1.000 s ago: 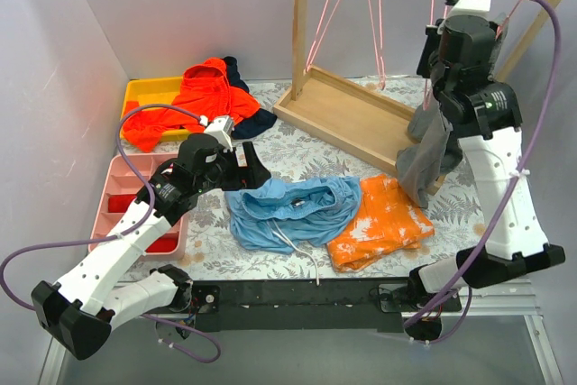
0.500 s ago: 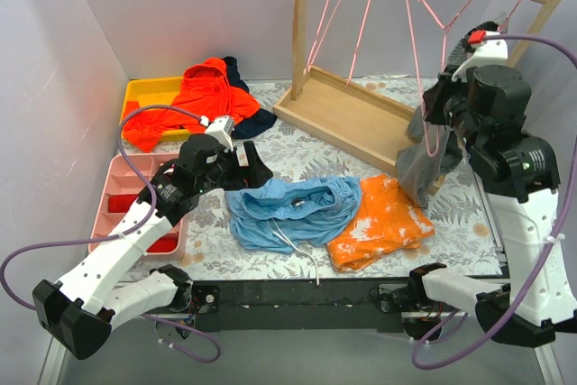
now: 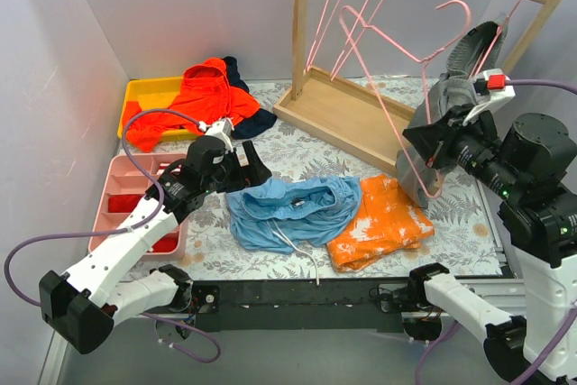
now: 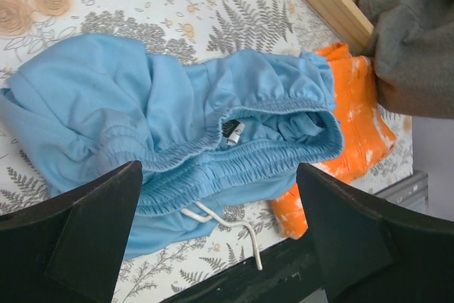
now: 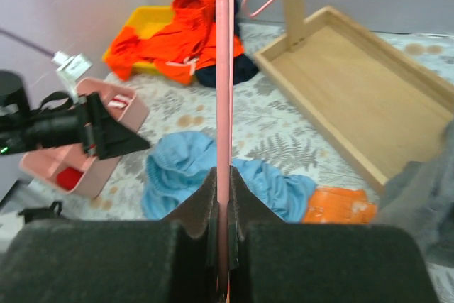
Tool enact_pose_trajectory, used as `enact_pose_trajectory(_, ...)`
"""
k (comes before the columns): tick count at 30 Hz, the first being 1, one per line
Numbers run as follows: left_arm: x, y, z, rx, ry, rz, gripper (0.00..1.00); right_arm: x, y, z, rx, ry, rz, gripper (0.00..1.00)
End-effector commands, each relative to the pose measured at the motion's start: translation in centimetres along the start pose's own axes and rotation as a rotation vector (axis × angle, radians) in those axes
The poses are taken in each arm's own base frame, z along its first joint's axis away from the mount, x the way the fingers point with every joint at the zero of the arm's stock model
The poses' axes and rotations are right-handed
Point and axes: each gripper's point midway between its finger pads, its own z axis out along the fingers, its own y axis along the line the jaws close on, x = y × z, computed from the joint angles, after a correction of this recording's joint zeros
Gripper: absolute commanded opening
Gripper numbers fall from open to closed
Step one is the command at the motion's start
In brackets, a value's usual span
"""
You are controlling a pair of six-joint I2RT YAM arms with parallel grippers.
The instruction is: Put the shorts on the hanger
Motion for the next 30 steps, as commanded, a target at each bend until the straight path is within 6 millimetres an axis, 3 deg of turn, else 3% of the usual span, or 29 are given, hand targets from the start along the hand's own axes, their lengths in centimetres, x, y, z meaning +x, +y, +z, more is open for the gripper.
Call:
enact_pose_trajectory(1,-0.6,3.1,0.4,-0.170,-0.051,-0.065,0.91,2.4,3.8,2.6,-0.265,0.138,0.025,0.01)
enact_pose_trajectory(3,-0.1,4.4,0.4,-0.239,-0.047,-0.105,0.93,3.8,3.9,3.6,-0.285,0.183,0.031,0.01)
enact_pose_trajectory(8,1.5,7.1,-0.5,-0.339,-0.079,-0.227,0.93,5.1,5.2,4.4,-0.295,0.249,-0.010,0.01)
enact_pose_trajectory(11,2.6,8.0,-0.9,-0.348,-0.088,-0.289,0.86,8.1,7.0,4.7,-0.318,0.368,-0.076,0.01)
enact_pose_trajectory(15,4.9,8.3,-0.4,-0.323,-0.030,-0.325,0.81,12.1,7.7,5.5,-0.293,0.504,-0.135,0.01)
enact_pose_trajectory(19,6.5,8.8,0.0,-0.319,-0.011,-0.343,0.74,14.2,7.7,4.7,-0.276,0.594,-0.180,0.01)
enact_pose_trajectory(23,6.0,8.7,0.7,-0.310,-0.037,-0.329,0.70,15.2,7.2,3.8,-0.263,0.642,-0.211,0.01)
enact_pose_trajectory(25,5.9,8.7,1.2,-0.306,-0.037,-0.319,0.68,14.7,7.1,3.3,-0.262,0.642,-0.218,0.01)
enact_pose_trajectory(30,5.7,9.2,2.0,-0.333,-0.056,-0.316,0.54,16.2,7.4,1.0,-0.296,0.748,-0.212,0.01)
